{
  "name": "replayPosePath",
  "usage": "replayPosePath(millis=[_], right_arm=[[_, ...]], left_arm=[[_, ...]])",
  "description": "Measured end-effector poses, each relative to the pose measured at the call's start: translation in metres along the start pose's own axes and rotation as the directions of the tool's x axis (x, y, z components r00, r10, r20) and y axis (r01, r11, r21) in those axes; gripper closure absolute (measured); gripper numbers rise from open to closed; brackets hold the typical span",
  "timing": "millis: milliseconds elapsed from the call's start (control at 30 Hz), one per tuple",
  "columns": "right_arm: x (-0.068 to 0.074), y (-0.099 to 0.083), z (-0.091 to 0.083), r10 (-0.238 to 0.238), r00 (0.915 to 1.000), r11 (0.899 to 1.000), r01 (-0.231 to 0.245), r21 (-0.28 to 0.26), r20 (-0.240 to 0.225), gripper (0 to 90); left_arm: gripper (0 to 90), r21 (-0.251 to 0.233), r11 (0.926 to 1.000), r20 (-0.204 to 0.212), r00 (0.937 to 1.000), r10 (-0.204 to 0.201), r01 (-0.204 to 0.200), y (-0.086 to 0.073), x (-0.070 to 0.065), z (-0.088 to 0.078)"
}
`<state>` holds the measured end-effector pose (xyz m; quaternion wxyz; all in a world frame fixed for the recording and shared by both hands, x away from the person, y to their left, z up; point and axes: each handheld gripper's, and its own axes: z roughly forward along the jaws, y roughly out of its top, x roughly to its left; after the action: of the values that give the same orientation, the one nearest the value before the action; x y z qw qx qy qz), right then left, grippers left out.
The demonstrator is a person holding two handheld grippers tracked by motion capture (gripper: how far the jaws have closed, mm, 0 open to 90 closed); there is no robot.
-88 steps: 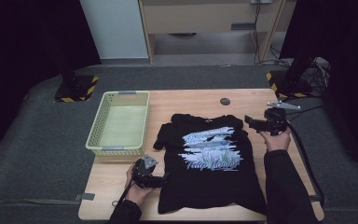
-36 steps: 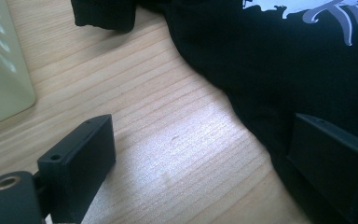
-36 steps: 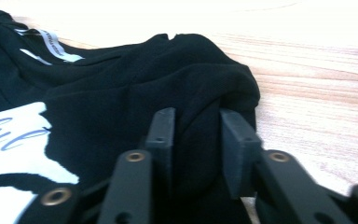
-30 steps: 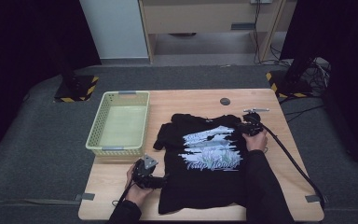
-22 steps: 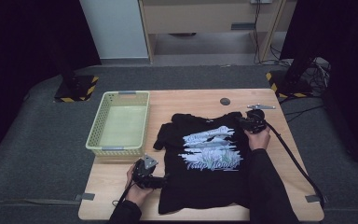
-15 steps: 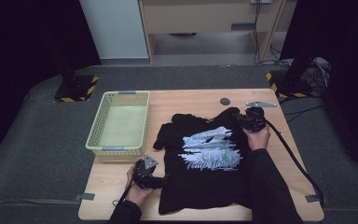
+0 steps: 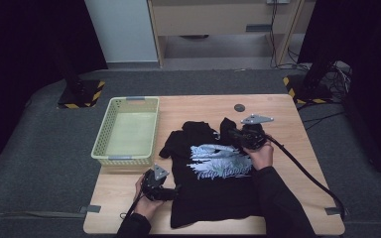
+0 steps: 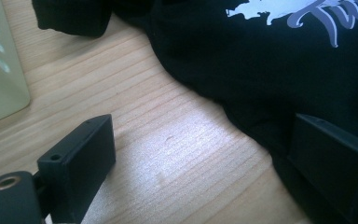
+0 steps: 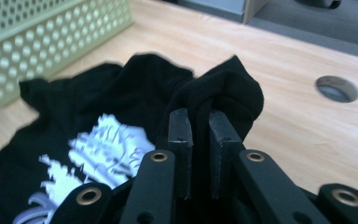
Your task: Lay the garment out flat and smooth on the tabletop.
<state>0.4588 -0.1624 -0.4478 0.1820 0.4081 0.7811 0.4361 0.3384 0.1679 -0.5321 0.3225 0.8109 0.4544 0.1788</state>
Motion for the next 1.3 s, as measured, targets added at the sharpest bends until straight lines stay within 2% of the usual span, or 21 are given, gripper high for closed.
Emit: replayPosePath(millis=[67, 200, 233, 333, 367, 400, 433, 667, 733, 867, 933, 1000, 1100, 1200, 1300], right_arm=[[0.012, -0.008, 0.008, -0.029, 0.9995, 0.999, 0.029, 0.027, -0.008, 81.6], [0.021, -0.015, 0.015, -0.038, 0.9991, 0.997, 0.039, 0.061, -0.019, 81.4], [0.028, -0.022, 0.022, -0.051, 0.9982, 0.995, 0.054, 0.085, -0.031, 81.2], [0.035, -0.029, 0.027, -0.066, 0.9969, 0.992, 0.071, 0.108, -0.041, 81.1], [0.042, -0.038, 0.033, -0.09, 0.9948, 0.987, 0.095, 0.132, -0.049, 81.0], [0.042, -0.038, 0.033, -0.09, 0.9948, 0.987, 0.095, 0.132, -0.049, 81.0], [0.047, -0.045, 0.038, -0.108, 0.9929, 0.983, 0.114, 0.144, -0.05, 80.8], [0.055, -0.054, 0.044, -0.113, 0.9916, 0.981, 0.121, 0.149, -0.062, 77.2], [0.055, -0.048, 0.04, -0.108, 0.9913, 0.982, 0.119, 0.149, -0.076, 68.5], [0.055, -0.038, 0.031, -0.117, 0.9901, 0.984, 0.126, 0.128, -0.077, 64.2], [0.049, -0.026, 0.02, -0.11, 0.992, 0.989, 0.115, 0.088, -0.062, 61.7], [0.046, -0.022, 0.017, -0.105, 0.9932, 0.991, 0.109, 0.074, -0.05, 60.9], [0.033, -0.01, 0.01, -0.083, 0.9966, 0.996, 0.083, 0.044, -0.002, 60.3], [0.028, -0.007, 0.011, -0.072, 0.9973, 0.997, 0.071, 0.041, 0.016, 59.8], [0.021, -0.004, 0.019, -0.044, 0.9983, 0.998, 0.042, 0.049, 0.038, 58.6]], left_arm=[[7.0, 0.0, 1.0, 0.0, 1.0, 0.0, 0.0, 0.0, 0.0, 0.0], [7.0, 0.0, 1.0, 0.0, 1.0, 0.001, -0.001, 0.0, 0.0, 0.0], [7.0, 0.0, 1.0, 0.001, 1.0, 0.001, -0.001, 0.0, 0.0, 0.0], [7.0, 0.0, 1.0, 0.001, 1.0, 0.001, -0.001, 0.0, 0.0, 0.0], [7.0, 0.0, 1.0, 0.001, 1.0, 0.001, -0.001, 0.0, -0.001, 0.0], [7.0, 0.0, 1.0, 0.001, 1.0, 0.001, -0.001, 0.0, -0.001, 0.0], [7.0, 0.002, 1.0, 0.001, 1.0, 0.002, -0.002, 0.0, -0.001, 0.0], [7.0, 0.002, 1.0, 0.003, 1.0, 0.004, -0.004, 0.0, -0.001, 0.0], [7.0, 0.0, 1.0, 0.002, 1.0, 0.002, -0.002, 0.0, -0.001, 0.0], [6.9, 0.0, 1.0, 0.003, 1.0, 0.003, -0.003, 0.0, -0.001, 0.0], [6.8, 0.0, 1.0, 0.002, 1.0, 0.002, -0.002, 0.0, -0.001, 0.0], [6.8, 0.0, 1.0, 0.002, 1.0, 0.002, -0.002, 0.0, -0.001, 0.0], [6.8, 0.0, 1.0, 0.003, 1.0, 0.003, -0.003, 0.0, -0.001, 0.0], [6.7, -0.001, 1.0, 0.003, 1.0, 0.003, -0.003, 0.0, -0.001, 0.0], [6.7, -0.001, 1.0, 0.003, 1.0, 0.003, -0.003, 0.0, -0.001, 0.0]])
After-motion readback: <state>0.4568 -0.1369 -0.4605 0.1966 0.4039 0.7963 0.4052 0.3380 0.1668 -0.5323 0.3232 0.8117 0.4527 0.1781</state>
